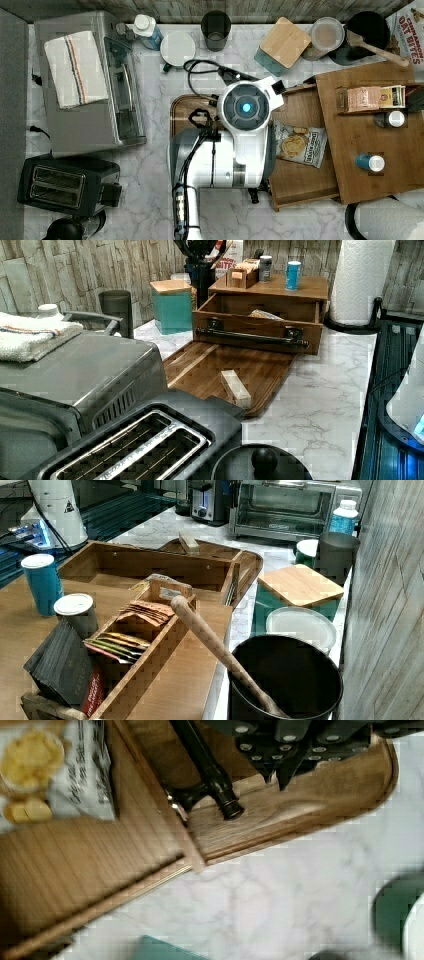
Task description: Close the drawer.
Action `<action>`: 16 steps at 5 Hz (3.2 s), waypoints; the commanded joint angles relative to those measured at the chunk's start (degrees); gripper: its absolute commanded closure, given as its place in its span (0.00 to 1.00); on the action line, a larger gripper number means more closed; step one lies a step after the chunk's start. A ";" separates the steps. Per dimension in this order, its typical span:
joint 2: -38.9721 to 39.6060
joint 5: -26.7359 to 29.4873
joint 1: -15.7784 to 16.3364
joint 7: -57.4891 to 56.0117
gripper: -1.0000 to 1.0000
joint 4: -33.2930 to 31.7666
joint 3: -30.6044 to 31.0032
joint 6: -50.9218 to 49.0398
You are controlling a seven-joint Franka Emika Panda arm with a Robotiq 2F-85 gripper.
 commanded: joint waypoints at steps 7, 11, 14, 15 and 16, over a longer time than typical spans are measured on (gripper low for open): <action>-0.56 0.08 3.27 -26.25 1.00 -23.33 -1.00 14.03; 0.42 0.53 0.25 -43.08 1.00 -23.03 -6.22 20.41; 4.05 4.43 -5.58 -56.68 1.00 -12.29 -11.38 14.84; 6.22 5.51 -6.48 -56.76 1.00 -8.22 -14.24 14.39; 9.62 11.31 -9.88 -64.62 1.00 -3.89 -15.14 16.81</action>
